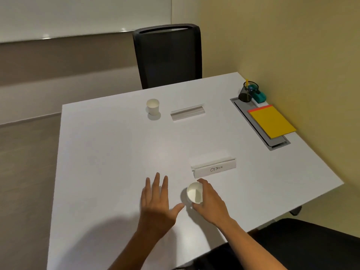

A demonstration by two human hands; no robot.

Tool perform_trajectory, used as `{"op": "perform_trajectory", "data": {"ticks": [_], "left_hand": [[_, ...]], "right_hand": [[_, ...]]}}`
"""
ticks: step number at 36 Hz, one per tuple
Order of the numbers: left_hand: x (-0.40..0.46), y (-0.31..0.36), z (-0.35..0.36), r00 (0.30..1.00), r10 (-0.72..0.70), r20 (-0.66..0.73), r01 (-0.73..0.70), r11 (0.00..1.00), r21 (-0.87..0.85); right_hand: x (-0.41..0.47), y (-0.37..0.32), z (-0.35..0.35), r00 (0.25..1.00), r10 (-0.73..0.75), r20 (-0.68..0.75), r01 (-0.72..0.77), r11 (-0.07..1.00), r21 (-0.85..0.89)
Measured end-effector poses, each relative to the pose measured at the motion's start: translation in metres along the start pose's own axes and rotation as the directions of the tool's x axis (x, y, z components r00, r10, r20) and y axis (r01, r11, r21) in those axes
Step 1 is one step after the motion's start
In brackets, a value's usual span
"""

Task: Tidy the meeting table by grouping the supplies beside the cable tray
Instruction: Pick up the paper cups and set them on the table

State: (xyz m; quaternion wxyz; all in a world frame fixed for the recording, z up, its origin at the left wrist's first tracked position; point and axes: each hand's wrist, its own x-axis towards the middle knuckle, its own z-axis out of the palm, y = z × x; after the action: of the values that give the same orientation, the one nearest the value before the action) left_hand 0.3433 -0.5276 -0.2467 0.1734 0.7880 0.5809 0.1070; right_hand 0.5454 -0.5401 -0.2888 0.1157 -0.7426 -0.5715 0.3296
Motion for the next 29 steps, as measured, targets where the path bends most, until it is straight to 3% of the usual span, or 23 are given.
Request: {"op": "perform_trajectory", "data": {"ticks": [6,19,29], "left_hand": [[0.022,-0.032,0.015,0.989,-0.044,0.141,0.035,0.997,0.067],[0.026,-0.059,0.018,0.986,-0.031,0.164,0.035,0.999,-0.019],[0.030,-0.057,0.008,0.990,-0.037,0.138,0.042,0.999,-0.027]], "right_hand": [[0.024,-0.008,0.019,0.996,0.094,0.013,-0.094,0.995,0.018],[0.042,-0.017,0.042,0.972,0.233,0.031,-0.235,0.971,0.051],[0.029,-0.024,0.038,0.973,0.230,-0.011,-0.229,0.972,0.058]]}}
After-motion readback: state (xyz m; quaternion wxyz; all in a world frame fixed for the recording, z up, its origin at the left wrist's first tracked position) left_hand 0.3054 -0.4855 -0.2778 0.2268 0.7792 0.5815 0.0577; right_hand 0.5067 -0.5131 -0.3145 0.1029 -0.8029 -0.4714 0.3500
